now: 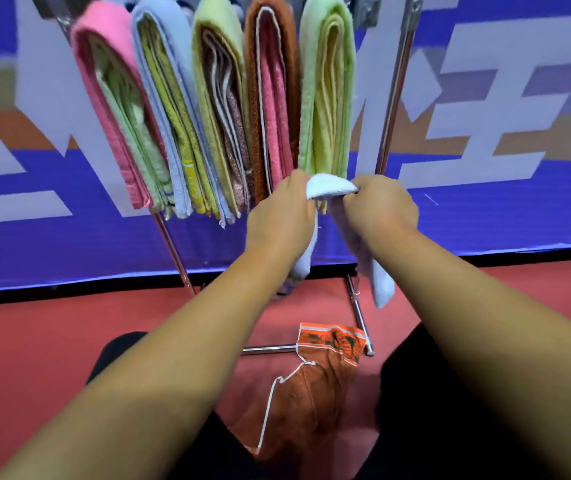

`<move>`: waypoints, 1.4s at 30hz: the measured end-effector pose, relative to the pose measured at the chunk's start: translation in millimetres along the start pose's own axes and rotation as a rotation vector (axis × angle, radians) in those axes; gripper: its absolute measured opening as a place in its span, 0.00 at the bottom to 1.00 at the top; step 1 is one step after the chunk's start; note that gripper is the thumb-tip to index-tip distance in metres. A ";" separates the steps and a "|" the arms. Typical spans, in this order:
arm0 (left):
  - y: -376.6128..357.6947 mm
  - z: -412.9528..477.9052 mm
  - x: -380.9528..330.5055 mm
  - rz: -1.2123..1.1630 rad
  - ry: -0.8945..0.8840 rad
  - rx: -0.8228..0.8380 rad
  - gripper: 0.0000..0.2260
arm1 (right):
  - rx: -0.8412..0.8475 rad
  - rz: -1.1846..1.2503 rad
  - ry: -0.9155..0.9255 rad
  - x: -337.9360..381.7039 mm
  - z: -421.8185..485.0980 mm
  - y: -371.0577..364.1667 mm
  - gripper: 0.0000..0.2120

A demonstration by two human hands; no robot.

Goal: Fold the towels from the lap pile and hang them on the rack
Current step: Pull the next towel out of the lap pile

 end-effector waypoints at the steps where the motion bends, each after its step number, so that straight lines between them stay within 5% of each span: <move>1: 8.3 4.8 -4.4 0.040 -0.028 0.003 0.06 | -0.031 -0.026 0.012 1.7 1.6 12.7 0.11; 6: 48.7 34.6 -32.5 0.198 -0.103 -0.024 0.05 | -0.219 -0.007 0.122 11.4 19.2 64.7 0.14; 11: 77.7 69.1 -62.3 0.363 -0.106 -0.047 0.06 | -0.197 0.214 0.216 26.2 40.7 105.3 0.08; 19: 101.0 133.1 -101.9 0.287 -0.075 -0.079 0.13 | -0.291 0.347 0.248 53.2 72.3 156.1 0.08; 29: 95.0 206.0 -146.7 0.205 -0.112 -0.206 0.13 | -0.406 0.325 0.322 57.0 126.5 207.5 0.10; 42: 110.5 269.5 -100.2 0.331 0.074 -0.187 0.09 | -0.422 0.118 0.305 89.8 169.3 193.4 0.08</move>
Point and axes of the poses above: each hand's wrist, its own z-axis towards the middle knuckle, its own y-axis out of the back of the hand, x = y × z, the point moved 1 cm from there along z, towards the middle knuckle, and after that the axes turned 11 degrees about -y, right-handed, at the moved point
